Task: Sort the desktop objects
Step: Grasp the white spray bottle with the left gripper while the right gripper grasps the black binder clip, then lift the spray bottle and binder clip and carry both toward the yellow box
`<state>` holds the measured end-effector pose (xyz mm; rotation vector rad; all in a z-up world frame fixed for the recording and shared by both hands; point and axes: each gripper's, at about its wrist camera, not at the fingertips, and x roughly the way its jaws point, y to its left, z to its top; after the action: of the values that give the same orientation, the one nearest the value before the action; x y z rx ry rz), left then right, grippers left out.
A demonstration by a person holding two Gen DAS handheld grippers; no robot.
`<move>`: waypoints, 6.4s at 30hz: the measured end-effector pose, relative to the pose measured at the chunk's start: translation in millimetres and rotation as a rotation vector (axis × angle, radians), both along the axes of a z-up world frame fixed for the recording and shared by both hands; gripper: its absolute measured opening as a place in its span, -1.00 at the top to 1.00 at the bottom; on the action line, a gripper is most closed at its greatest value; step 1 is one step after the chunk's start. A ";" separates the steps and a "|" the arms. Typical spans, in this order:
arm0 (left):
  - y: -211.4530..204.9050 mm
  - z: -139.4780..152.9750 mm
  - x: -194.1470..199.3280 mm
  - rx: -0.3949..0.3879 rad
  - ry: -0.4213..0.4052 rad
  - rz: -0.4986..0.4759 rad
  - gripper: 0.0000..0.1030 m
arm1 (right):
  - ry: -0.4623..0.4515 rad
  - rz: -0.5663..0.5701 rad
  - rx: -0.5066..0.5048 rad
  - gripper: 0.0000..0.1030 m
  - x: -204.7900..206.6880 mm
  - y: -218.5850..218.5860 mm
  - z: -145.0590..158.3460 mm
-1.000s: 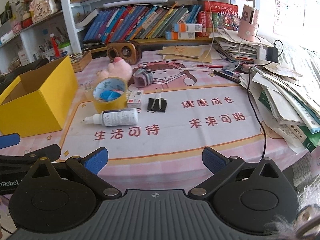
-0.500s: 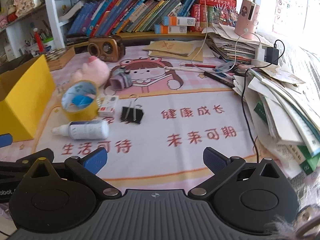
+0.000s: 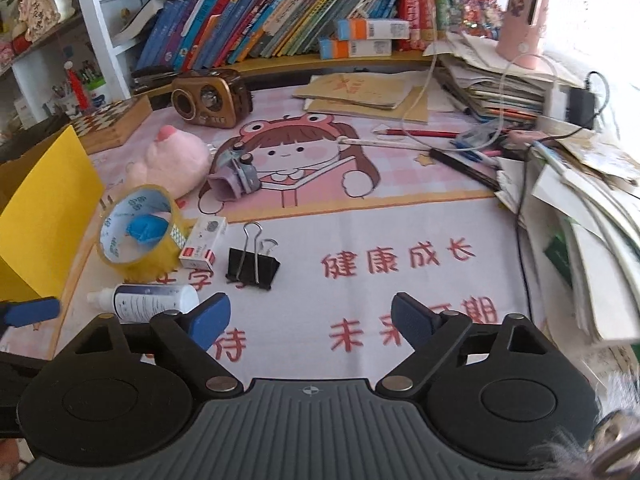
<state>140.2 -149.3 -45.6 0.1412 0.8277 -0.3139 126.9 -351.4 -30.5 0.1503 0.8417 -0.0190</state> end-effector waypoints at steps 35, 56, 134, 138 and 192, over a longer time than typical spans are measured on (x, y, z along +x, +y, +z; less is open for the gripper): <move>-28.3 -18.1 40.8 0.048 0.197 -0.231 0.23 | 0.072 0.161 0.121 -0.42 58.7 1.7 -26.7; 26.3 -18.1 38.5 -0.182 0.174 0.206 0.41 | 0.042 0.231 -0.060 0.20 81.3 34.2 -45.3; 273.7 42.8 -160.2 -0.443 -0.054 0.280 0.41 | -0.087 0.442 0.033 0.20 -129.4 262.1 32.5; 277.2 43.2 -159.7 -0.444 -0.058 0.284 0.41 | -0.087 0.450 0.028 0.20 -127.2 266.8 32.8; 272.5 100.4 -73.3 -0.488 -0.221 0.259 0.41 | -0.224 0.586 0.043 0.19 -30.5 268.0 94.0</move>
<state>66.9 123.3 54.8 -0.3792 0.5234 -0.2425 96.4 -83.4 63.5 -0.0581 0.6368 0.5565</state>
